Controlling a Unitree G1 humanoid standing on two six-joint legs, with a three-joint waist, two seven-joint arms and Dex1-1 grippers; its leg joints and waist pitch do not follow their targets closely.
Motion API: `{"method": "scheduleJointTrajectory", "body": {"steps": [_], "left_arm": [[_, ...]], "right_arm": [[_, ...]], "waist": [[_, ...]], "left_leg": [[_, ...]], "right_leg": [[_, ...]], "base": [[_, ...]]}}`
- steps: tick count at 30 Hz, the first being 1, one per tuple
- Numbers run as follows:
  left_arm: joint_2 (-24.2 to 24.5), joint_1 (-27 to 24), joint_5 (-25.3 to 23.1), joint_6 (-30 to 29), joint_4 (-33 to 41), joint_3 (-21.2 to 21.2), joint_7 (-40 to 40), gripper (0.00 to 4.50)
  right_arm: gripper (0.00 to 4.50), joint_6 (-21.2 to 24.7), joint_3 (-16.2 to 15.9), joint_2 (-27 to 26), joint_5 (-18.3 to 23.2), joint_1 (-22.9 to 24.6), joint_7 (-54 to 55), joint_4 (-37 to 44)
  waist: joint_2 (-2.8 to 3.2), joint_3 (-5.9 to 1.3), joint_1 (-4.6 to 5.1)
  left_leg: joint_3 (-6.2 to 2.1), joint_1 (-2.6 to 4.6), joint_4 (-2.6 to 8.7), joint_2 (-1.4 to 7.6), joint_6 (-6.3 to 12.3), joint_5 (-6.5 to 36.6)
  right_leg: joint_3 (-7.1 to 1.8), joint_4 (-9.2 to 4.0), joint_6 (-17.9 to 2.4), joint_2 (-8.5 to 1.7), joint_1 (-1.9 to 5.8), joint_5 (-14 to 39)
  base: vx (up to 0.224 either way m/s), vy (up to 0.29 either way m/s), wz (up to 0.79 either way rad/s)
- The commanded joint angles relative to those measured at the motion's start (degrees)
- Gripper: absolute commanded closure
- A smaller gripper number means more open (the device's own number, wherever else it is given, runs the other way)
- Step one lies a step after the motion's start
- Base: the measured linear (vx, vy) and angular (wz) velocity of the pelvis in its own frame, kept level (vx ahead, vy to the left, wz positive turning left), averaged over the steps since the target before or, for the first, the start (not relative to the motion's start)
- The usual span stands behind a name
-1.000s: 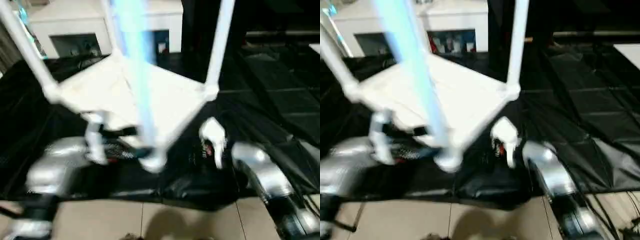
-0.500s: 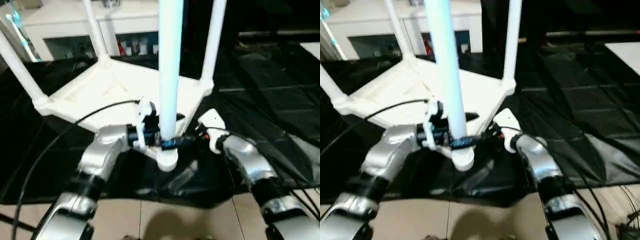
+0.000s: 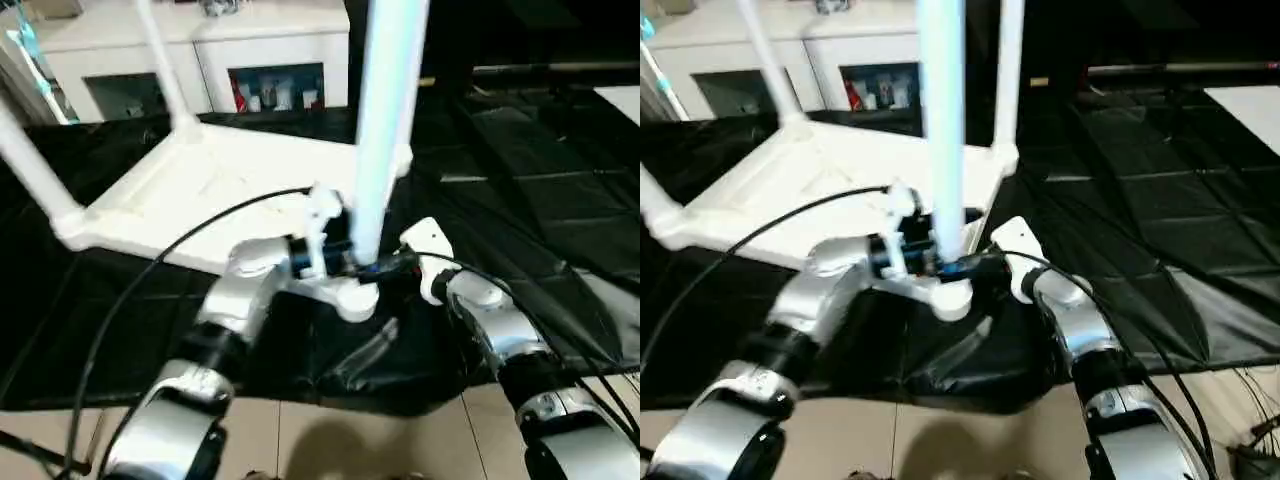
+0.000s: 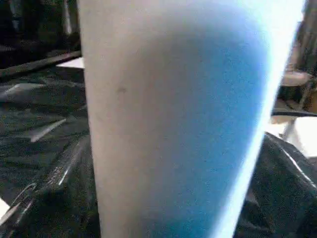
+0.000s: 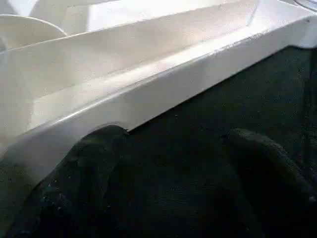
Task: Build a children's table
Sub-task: Rotate table base
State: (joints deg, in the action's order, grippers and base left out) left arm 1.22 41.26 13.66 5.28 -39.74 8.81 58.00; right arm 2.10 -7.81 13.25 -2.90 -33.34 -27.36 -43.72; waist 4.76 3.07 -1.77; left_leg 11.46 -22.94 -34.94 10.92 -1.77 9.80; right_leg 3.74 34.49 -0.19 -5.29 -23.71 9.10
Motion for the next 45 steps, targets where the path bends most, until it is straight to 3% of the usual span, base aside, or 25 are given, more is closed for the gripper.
{"method": "scheduleJointTrajectory", "body": {"steps": [1, 4, 7, 11, 14, 18, 19, 21, 24, 26, 28, 31, 32, 36, 41, 43, 45], "left_arm": [[-1.9, 2.1, -2.5, 1.1, -1.9, 2.2, -3.1, 0.02], [-1.3, 3.9, -6.5, 2.9, -6.4, 2.4, -8.8, 0.02], [-0.4, 5.1, -7.5, 4.1, -9.2, 1.5, -10.5, 0.02], [3.6, 2.9, -4.9, 1.9, -6.0, 1.7, 1.3, 0.02], [6.2, 1.1, -4.6, -0.1, -4.0, 3.2, 7.3, 0.02], [10.1, -0.2, -5.5, -1.5, -3.4, 5.0, 12.2, 0.02], [10.8, 0.0, -6.2, -0.9, -4.0, 5.2, 12.3, 0.02], [12.0, 0.4, -7.4, -0.6, -5.2, 5.3, 12.0, 0.02], [16.5, 1.8, -13.3, 0.9, -8.2, 7.9, 11.3, 0.02], [17.1, 2.2, -13.9, 1.2, -9.0, 8.3, 10.9, 0.02], [17.2, 2.6, -14.1, 1.3, -9.6, 8.2, 9.9, 0.02], [17.3, 3.8, -16.0, 2.5, -11.5, 9.1, 7.7, 0.02], [17.1, 4.1, -16.5, 2.8, -12.0, 9.1, 7.1, 0.29], [15.4, 5.5, -16.2, 4.1, -14.5, 7.8, 4.8, 0.54], [14.7, 6.7, -18.3, 5.7, -17.3, 9.1, 4.2, 0.87], [14.8, 7.0, -19.2, 5.7, -17.8, 9.9, 4.0, 1.21], [14.9, 8.0, -20.7, 6.2, -19.7, 10.5, 2.4, 1.34]], "right_arm": [[0.54, -2.1, -3.3, -4.2, 0.0, -0.9, -1.5, 0.6], [0.54, -2.9, -1.4, -3.5, -0.4, -1.8, 1.6, -1.2], [0.54, -3.6, 0.7, -2.6, 0.3, -2.4, 2.7, -1.6], [0.54, -4.8, 3.7, 1.1, 2.7, -2.0, -0.4, 0.6], [0.54, -5.5, 3.8, 2.5, 3.5, -1.2, -3.2, 2.1], [0.54, -5.9, 3.5, 5.3, 4.1, 0.3, -8.0, 4.6], [0.54, -5.8, 3.3, 6.0, 4.0, 0.7, -9.0, 5.2], [0.54, -5.3, 2.8, 7.5, 3.8, 1.3, -11.0, 6.3], [0.54, -3.3, 0.3, 12.8, 2.7, 4.6, -17.4, 11.4], [0.54, -2.9, 0.1, 14.1, 2.3, 5.3, -18.3, 12.4], [0.54, -2.5, 0.1, 14.8, 2.3, 5.9, -19.4, 13.4], [0.54, -1.2, -0.3, 15.7, 3.4, 7.6, -22.3, 17.0], [0.54, -0.5, -0.6, 16.0, 3.9, 8.4, -23.4, 18.9], [0.54, 1.9, -2.0, 16.6, 5.8, 10.6, -25.8, 24.4], [0.54, 4.3, -3.2, 16.4, 5.9, 12.3, -27.9, 28.6], [0.54, 4.5, -3.3, 16.4, 5.7, 12.3, -27.9, 29.0], [0.54, 6.0, -3.3, 16.7, 6.1, 12.6, -28.0, 30.9]], "waist": [[-1.23, -4.79, -0.68], [-1.3, -4.72, -0.51], [-1.13, -4.57, -0.67], [-1.36, -4.66, -1.0], [-1.13, -4.62, -1.16], [-0.89, -4.76, -1.81], [-0.55, -4.74, -1.99], [-0.65, -4.65, -2.15], [-0.72, -4.61, -2.3], [-0.75, -4.46, -2.4], [-0.57, -4.46, -2.46], [-0.77, -4.42, -2.49], [-0.62, -4.42, -2.61], [-0.84, -4.45, -2.74], [-0.67, -4.52, -2.89], [-0.52, -4.58, -3.0], [-0.67, -4.47, -3.11]], "left_leg": [[-1.02, 0.89, 3.36, 1.65, 6.4, 8.9], [-0.98, 1.05, 3.4, 1.59, 6.28, 10.0], [-1.0, 1.29, 3.52, 1.57, 5.17, 11.9], [-1.06, 0.97, 3.58, 1.67, 5.43, 11.4], [-0.86, 1.2, 3.43, 1.76, 6.37, 10.9], [-0.94, 1.33, 3.5, 1.99, 6.35, 10.5], [-1.0, 1.41, 3.54, 2.03, 6.01, 10.8], [-0.93, 1.66, 3.62, 2.04, 5.43, 12.0], [-1.09, 1.55, 3.8, 2.0, 4.72, 12.9], [-1.1, 1.54, 3.87, 1.93, 4.33, 13.5], [-1.06, 1.6, 3.84, 1.87, 3.71, 14.0], [-1.14, 1.46, 3.88, 1.9, 3.83, 14.6], [-1.23, 1.43, 3.89, 1.94, 3.96, 14.5], [-1.26, 1.21, 3.85, 1.88, 4.6, 13.6], [-1.34, 1.21, 3.87, 1.87, 4.7, 13.6], [-1.41, 1.31, 3.9, 1.99, 4.4, 13.7], [-1.34, 1.35, 3.91, 1.92, 4.18, 14.2]], "right_leg": [[-1.58, -3.5, -15.0, -2.8, 3.64, 9.1], [-1.57, -3.81, -14.6, -2.68, 3.43, 10.4], [-1.55, -4.31, -14.0, -2.8, 3.31, 13.5], [-1.48, -4.03, -14.4, -2.96, 3.63, 13.2], [-1.6, -3.8, -14.9, -2.74, 3.24, 11.7], [-1.6, -3.45, -15.4, -2.72, 3.18, 10.2], [-1.61, -3.35, -15.4, -2.7, 3.11, 10.2], [-1.67, -3.56, -15.1, -2.63, 2.98, 10.6], [-1.68, -3.66, -14.3, -2.69, 3.23, 11.6], [-1.76, -3.81, -13.4, -2.75, 3.2, 13.0], [-1.75, -4.06, -13.4, -2.87, 3.12, 14.5], [-1.7, -4.22, -13.3, -2.91, 3.12, 15.3], [-1.7, -4.13, -13.0, -2.93, 3.19, 15.2], [-1.65, -4.24, -12.9, -2.94, 3.24, 14.8], [-1.59, -4.33, -12.7, -2.81, 3.1, 14.5], [-1.64, -4.21, -12.9, -2.97, 3.08, 14.3], [-1.68, -4.4, -12.8, -2.88, 3.01, 14.7]], "base": [[0.0, 0.0, 0.0], [0.0, 0.0, 0.0], [0.0, 0.0, 0.0], [0.0, 0.0, 0.0], [0.0, 0.0, 0.0], [0.0, 0.0, 0.0], [0.0, 0.0, 0.0], [0.0, 0.0, 0.0], [0.0, 0.0, 0.0], [0.0, 0.0, 0.0], [0.0, 0.0, 0.0], [0.0, 0.0, 0.0], [0.0, 0.0, 0.0], [0.0, 0.0, 0.0], [0.0, 0.0, 0.0], [0.0, 0.0, 0.0], [0.0, 0.0, 0.0]]}}
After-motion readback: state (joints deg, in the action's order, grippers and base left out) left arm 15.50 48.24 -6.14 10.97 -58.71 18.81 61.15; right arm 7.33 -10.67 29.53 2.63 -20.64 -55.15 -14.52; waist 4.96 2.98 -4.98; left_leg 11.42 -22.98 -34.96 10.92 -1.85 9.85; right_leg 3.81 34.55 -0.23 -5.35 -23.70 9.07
